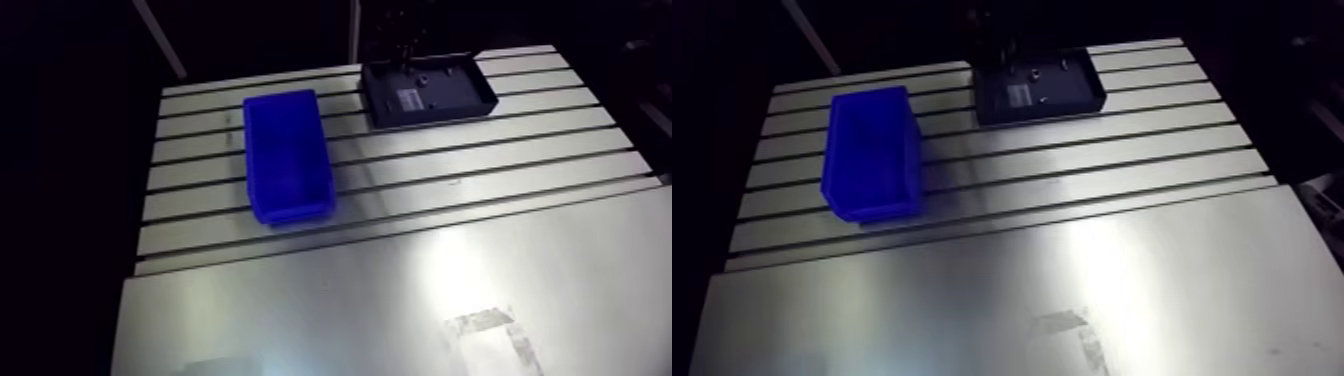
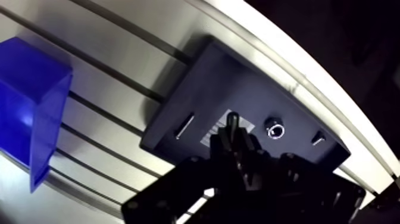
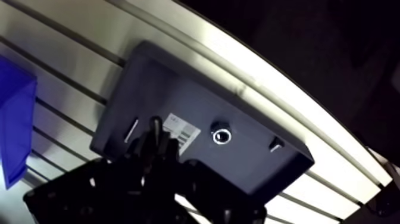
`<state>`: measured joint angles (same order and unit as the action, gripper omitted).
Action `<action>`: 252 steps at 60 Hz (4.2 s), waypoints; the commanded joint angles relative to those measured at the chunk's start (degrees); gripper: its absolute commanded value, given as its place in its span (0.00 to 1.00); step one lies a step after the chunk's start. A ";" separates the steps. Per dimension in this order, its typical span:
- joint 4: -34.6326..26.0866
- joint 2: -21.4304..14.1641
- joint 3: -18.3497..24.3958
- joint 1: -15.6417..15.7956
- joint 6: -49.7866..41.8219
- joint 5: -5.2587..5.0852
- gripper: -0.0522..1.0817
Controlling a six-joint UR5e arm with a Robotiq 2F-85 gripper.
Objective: Pick up the M10 bolt from the tray and put it into the blue bin.
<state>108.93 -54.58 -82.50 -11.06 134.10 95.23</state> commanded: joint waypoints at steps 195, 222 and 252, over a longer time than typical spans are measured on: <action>5.51 -16.35 -21.93 16.69 28.40 -2.53 0.94; 8.06 -12.65 -21.96 17.64 27.96 -2.64 0.94; 9.34 -9.90 -21.96 17.92 27.59 -2.46 0.93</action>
<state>118.16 -65.34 -104.46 6.85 161.67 92.73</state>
